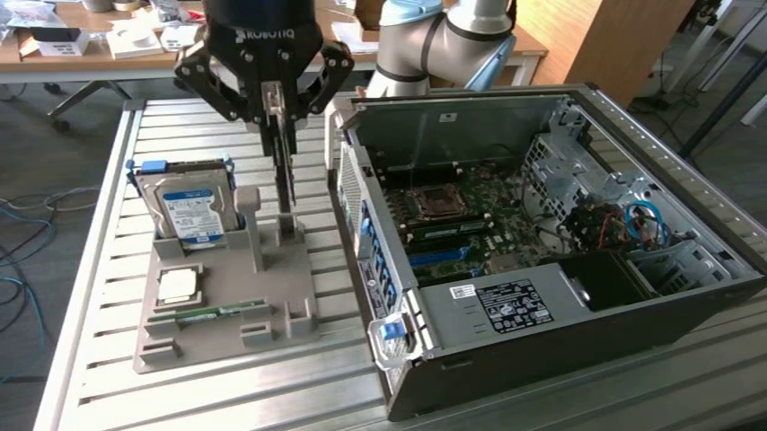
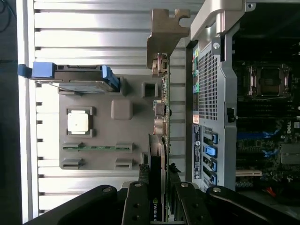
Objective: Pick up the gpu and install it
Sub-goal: 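Pick up the gpu and move the gpu toward the slot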
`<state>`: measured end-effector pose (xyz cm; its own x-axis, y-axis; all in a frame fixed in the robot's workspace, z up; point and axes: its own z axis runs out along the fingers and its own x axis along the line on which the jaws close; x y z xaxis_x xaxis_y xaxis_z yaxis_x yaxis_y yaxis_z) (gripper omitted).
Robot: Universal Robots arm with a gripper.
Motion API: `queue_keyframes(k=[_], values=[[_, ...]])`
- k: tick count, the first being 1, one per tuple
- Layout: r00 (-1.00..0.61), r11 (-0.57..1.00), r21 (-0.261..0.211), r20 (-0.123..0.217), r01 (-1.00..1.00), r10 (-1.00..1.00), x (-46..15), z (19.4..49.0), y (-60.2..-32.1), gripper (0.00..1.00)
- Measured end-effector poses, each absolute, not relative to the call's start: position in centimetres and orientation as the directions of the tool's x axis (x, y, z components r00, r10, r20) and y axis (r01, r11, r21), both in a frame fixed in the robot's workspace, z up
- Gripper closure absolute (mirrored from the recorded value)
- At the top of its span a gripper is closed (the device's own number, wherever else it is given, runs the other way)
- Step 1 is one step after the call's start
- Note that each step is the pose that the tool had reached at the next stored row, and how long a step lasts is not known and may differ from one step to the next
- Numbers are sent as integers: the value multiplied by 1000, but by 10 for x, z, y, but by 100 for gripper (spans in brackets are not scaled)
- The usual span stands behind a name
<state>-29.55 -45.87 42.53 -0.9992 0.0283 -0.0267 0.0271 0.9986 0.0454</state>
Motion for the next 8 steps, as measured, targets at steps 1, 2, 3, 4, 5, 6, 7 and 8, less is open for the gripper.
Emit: queue_keyframes(k=[1, 2, 3, 4, 5, 6, 7, 8], values=[[-999, 999, 45, -27, 27, 28, -296, 430, -459, 74], [-999, 999, 45, -27, 27, 28, -296, 434, -459, 74], [-999, 999, 45, -27, 27, 28, -296, 438, -459, 74], [-999, 999, 45, -27, 27, 28, -296, 442, -459, 74], [-999, 999, 45, -27, 27, 28, -296, 445, -459, 74], [-999, 999, 45, -27, 27, 28, -296, 448, -459, 74], [-999, 999, 45, -27, 27, 28, -296, 451, -459, 74], [-999, 999, 45, -27, 27, 28, -296, 453, -459, 74]])
